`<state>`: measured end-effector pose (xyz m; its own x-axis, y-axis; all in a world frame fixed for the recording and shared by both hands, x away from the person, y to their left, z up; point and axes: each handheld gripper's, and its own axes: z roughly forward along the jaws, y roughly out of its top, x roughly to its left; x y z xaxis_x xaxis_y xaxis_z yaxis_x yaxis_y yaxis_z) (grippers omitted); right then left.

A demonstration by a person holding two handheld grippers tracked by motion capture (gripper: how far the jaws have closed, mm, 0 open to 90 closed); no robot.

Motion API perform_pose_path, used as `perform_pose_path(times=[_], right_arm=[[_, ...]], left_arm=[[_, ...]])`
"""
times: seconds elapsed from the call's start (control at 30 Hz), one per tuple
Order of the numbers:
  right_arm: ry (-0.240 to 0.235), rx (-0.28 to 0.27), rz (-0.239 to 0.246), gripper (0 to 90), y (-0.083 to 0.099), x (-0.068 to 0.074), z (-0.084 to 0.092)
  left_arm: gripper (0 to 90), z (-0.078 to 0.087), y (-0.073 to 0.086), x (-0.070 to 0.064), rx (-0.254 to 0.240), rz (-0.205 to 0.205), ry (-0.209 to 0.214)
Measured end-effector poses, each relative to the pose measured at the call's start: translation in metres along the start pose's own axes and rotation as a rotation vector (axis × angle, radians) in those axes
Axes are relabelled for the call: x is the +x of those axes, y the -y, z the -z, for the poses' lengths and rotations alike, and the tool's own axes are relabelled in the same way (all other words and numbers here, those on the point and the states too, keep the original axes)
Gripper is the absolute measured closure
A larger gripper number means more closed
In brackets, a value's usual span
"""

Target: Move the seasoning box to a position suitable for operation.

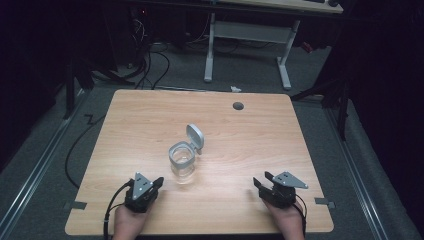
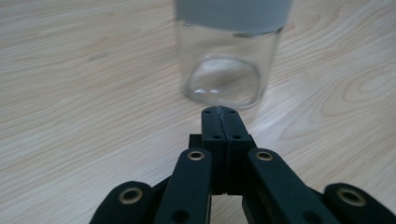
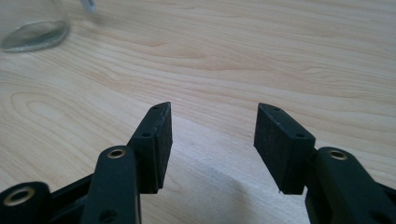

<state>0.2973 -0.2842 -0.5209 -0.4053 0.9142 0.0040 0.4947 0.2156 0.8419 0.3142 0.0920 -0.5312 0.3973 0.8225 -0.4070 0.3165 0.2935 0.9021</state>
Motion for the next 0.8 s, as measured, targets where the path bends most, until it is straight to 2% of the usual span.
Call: perform_pose_path(times=[0.03,0.07,0.1,0.13,0.17,0.33,0.47,0.53,0.57,0.63,0.7,0.8], right_arm=[[-0.009,0.009,0.011,47.2,0.001,0.001,-0.001],[-0.009,0.009,0.011,47.2,0.001,0.001,-0.001],[-0.014,0.014,0.018,47.4,0.001,0.002,-0.001],[-0.014,0.014,0.018,47.4,0.001,0.002,-0.001],[-0.018,0.011,0.017,47.4,0.002,0.002,-0.001],[-0.027,0.011,0.013,47.4,0.002,0.002,-0.001],[-0.033,0.014,0.028,47.4,0.002,0.004,-0.002],[-0.036,0.011,0.028,47.3,0.002,0.004,-0.002],[-0.035,0.011,0.025,47.3,0.002,0.003,-0.001],[-0.037,0.007,0.018,47.2,0.002,0.002,-0.001],[-0.038,0.008,0.011,47.2,0.002,0.002,0.0],[-0.037,0.009,0.002,47.4,0.004,-0.001,0.0]], left_arm=[[90.0,-0.011,0.001,-0.006,-0.001,0.001,-0.001],[90.0,-0.011,0.001,-0.006,-0.001,0.001,-0.001],[90.0,-0.02,0.0,-0.01,-0.007,0.004,-0.012],[90.0,-0.02,0.0,-0.01,-0.007,0.004,-0.012],[90.0,-0.027,0.0,-0.012,-0.006,0.005,-0.019],[90.0,-0.031,-0.001,-0.016,0.001,0.005,-0.019],[90.0,-0.036,0.002,-0.026,0.016,0.007,0.012],[90.0,-0.041,0.005,-0.036,0.025,0.002,0.033],[90.0,-0.045,0.008,-0.044,0.034,-0.011,0.052],[90.0,-0.045,0.008,-0.048,0.026,0.004,0.063],[90.0,-0.044,0.008,-0.048,0.022,0.0,0.062],[90.0,-0.039,0.005,-0.033,0.014,0.011,0.024]])
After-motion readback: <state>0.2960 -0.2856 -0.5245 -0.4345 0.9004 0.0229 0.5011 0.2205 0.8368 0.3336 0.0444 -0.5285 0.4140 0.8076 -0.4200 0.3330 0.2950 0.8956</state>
